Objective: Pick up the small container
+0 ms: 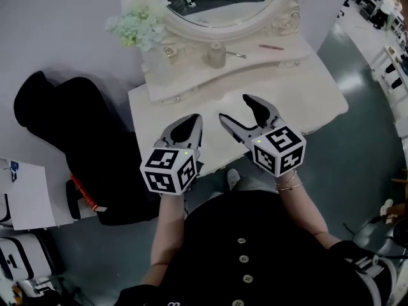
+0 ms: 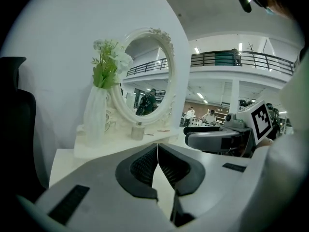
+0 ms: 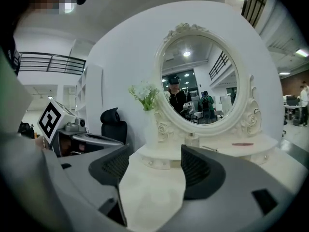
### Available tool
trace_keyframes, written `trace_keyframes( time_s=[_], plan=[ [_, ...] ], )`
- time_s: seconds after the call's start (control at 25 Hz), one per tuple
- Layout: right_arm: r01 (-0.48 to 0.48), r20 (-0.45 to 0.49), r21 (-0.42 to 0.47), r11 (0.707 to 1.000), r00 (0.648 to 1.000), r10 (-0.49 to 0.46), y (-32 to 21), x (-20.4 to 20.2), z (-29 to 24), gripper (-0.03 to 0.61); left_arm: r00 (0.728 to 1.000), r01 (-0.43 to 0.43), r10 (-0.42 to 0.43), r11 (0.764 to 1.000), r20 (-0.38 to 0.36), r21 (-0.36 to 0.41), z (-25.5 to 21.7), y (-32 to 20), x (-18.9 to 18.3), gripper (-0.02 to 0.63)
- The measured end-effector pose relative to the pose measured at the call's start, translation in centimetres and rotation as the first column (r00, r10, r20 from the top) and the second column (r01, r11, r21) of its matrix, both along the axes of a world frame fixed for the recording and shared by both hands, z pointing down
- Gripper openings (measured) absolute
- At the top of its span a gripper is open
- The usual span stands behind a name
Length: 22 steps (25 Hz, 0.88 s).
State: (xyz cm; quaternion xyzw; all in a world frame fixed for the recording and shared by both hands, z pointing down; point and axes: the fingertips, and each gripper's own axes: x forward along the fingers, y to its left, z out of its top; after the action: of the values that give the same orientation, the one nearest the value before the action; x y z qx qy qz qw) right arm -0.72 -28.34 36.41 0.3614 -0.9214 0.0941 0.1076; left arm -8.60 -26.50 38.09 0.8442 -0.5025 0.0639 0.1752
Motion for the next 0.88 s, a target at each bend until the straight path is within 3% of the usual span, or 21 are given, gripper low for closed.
trace_keyframes(
  time_s=[0.4, 0.88],
  plan=[
    [0.104, -0.014, 0.022, 0.994, 0.995, -0.103, -7.6, 1.5, -0.6, 0.321, 0.996, 0.092, -0.092, 0.995, -0.012, 0.031, -0.8, -7.1, 2.2, 0.014],
    [0.170, 0.000, -0.051, 0.984, 0.985, -0.170, -9.7, 0.7, 2.2, 0.322, 0.985, 0.171, -0.171, 0.985, -0.022, -0.027, 1.3, -8.3, 1.7, 0.015]
  ],
)
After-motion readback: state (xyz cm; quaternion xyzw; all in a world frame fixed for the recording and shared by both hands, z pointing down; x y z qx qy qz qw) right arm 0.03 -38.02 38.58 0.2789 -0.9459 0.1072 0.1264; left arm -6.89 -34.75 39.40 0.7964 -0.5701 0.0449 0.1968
